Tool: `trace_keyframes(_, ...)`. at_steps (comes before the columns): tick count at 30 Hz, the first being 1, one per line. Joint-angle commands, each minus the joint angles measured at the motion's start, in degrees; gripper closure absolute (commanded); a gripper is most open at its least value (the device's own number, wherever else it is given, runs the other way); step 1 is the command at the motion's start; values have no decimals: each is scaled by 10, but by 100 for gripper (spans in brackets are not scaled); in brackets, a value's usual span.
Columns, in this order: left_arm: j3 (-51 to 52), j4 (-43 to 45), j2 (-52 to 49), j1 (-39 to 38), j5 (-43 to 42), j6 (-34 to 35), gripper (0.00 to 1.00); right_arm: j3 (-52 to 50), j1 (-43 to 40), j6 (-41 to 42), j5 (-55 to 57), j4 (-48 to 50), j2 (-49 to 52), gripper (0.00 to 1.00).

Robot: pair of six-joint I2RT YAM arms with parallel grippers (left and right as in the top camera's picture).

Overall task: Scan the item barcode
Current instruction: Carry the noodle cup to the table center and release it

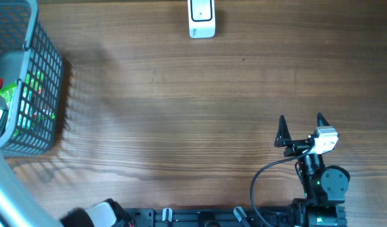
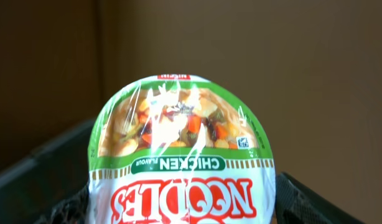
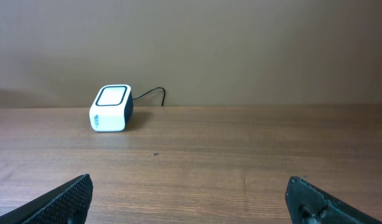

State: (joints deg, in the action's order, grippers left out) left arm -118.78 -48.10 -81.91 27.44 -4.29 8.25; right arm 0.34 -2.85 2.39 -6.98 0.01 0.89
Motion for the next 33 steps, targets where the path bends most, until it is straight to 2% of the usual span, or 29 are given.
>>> trace_keyframes(1, -5, -73, 48, -82, -12, 64, 22, 0, -2, 7, 10, 3, -5, 0)
trace_keyframes(5, -5, -196, 66, -201, -12, 101, 22, 0, -2, 7, 10, 3, -5, 0)
trace_keyframes(9, -5, -285, 49, -312, -12, 103, 22, 0, -2, 8, 10, 3, -5, 0)
trace_keyframes(14, -3, -378, -11, -437, 27, 110, 21, 0, -2, 7, 10, 3, -5, 0)
trace_keyframes(18, -3, -419, -100, -517, 44, 122, 15, 0, -2, 7, 10, 3, -5, 0)
trace_keyframes(21, -3, -418, -153, -540, 44, 122, 12, 0, -2, 7, 10, 3, -5, 0)
trace_keyframes(24, -3, -413, -213, -547, 35, 135, 0, 0, -2, 7, 10, 3, -5, 1)
trace_keyframes(29, -3, -410, -289, -551, -10, 189, 0, 0, -2, 7, 10, 3, -5, 0)
trace_keyframes(31, -3, -405, -315, -555, -57, 193, 0, 0, -2, 7, 10, 3, -5, 0)
trace_keyframes(33, -2, -392, -341, -567, -67, 193, 0, 0, -2, 7, 10, 3, -5, 0)
